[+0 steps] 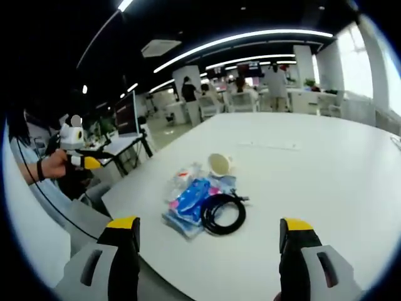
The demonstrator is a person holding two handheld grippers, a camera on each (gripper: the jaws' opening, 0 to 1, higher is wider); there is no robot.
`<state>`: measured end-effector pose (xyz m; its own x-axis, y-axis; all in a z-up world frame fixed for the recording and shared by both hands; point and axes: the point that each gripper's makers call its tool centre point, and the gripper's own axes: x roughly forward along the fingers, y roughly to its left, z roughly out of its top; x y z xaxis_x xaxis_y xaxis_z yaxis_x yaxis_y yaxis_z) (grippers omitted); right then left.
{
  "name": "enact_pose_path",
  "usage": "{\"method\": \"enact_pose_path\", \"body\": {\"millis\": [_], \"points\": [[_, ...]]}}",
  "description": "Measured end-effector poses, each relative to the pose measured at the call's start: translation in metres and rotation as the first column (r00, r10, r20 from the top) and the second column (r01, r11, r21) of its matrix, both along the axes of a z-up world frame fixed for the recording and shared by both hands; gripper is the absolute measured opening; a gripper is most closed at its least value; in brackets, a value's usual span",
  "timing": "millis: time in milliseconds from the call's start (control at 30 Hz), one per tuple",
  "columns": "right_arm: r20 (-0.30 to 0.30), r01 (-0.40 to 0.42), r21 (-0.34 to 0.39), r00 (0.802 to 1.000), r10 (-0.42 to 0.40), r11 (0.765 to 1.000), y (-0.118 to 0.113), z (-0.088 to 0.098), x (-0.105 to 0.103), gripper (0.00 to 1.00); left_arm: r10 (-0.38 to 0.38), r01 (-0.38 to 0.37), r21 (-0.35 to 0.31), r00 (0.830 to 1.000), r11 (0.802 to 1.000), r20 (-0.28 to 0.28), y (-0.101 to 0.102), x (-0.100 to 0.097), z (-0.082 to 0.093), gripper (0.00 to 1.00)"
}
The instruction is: Arrange the tabletop items into an orderly group along one side of the table until the central work area is clear of visible clutter.
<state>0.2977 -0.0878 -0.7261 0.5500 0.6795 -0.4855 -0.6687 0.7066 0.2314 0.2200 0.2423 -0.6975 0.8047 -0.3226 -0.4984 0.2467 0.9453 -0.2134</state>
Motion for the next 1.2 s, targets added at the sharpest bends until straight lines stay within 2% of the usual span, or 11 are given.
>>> {"method": "enact_pose_path", "body": {"millis": [567,1200], "points": [[-0.010,-0.015,0.003,1.000,0.015,1.000,-0.0004,-0.0032,-0.0009,0.94,0.033,-0.033,-0.008,0.999,0.999,0.001,-0.0029,-0.0024,0.0006,0.94],[-0.002,-0.007,-0.002,1.000,0.007,1.000,-0.0042,-0.0017,0.0001,0.94,0.015,-0.015,0.004,1.000,1.000,0.011,-0.0009,-0.0010,0.0020,0.94]]}}
